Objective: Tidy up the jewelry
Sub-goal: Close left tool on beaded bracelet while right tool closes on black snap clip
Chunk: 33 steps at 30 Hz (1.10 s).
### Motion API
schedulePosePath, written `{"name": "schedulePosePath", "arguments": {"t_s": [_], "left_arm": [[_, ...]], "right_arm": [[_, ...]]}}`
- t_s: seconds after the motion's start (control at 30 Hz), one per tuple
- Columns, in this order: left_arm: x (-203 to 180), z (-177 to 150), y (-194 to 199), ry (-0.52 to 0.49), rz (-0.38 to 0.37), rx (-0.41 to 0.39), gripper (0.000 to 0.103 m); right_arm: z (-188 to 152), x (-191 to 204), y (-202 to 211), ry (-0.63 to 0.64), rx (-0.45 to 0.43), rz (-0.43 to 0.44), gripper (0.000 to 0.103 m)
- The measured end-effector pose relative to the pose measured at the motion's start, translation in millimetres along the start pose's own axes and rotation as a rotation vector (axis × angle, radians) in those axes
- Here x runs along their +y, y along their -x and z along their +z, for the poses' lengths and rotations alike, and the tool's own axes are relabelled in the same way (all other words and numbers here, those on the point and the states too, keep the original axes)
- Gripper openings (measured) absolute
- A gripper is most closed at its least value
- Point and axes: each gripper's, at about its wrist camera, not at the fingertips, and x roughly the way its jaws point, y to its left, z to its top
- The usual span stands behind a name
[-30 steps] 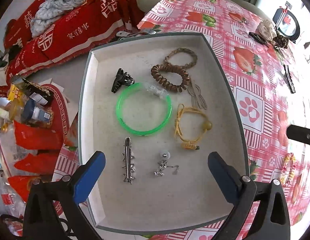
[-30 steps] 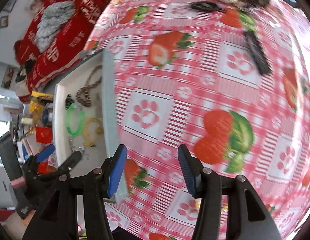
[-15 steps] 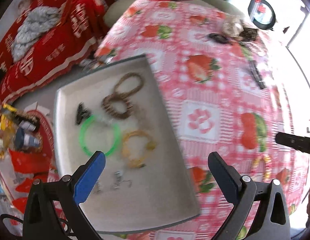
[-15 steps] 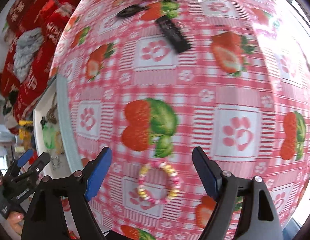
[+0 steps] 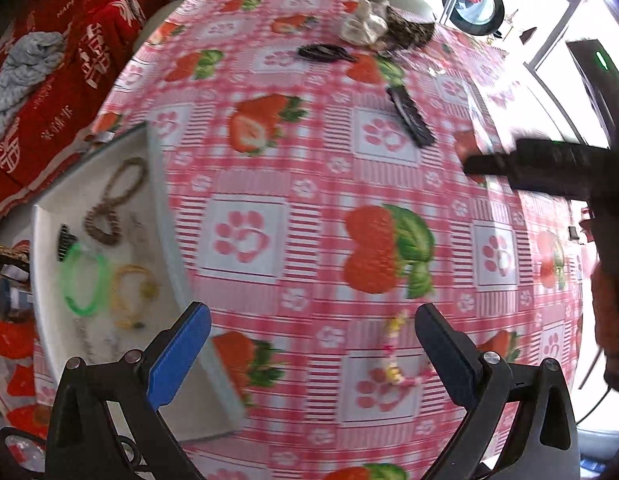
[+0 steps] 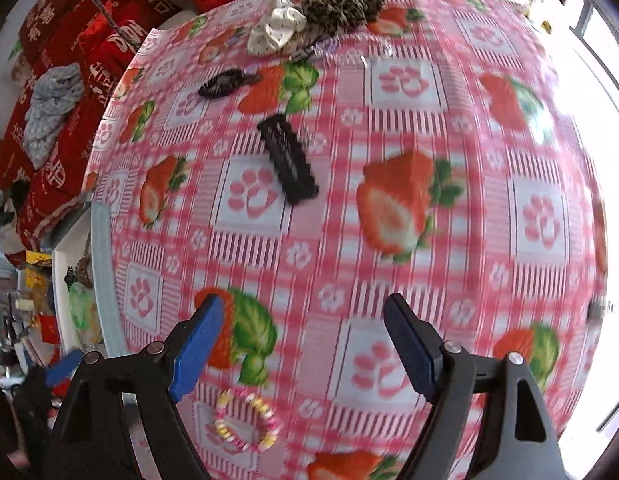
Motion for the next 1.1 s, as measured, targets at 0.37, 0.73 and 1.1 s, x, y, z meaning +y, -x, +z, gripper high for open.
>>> {"name": "schedulePosePath", "arguments": {"t_s": [0.37, 0.73, 1.1], "left_arm": [[-34, -17, -32, 0.067, 0.065, 0.059, 0.103], [-46, -35, -61, 0.088, 0.07, 0.137, 0.082], [-67, -35, -59, 0.065, 0.062, 0.112, 0.052]], "right_arm": [[51, 6, -36, 0.153, 0.038, 0.027, 0.084], [69, 16, -66, 0.225, 0.028, -0.04, 0.084], [74, 43, -81, 0.307, -0.019, -0.191, 0.07]]}}
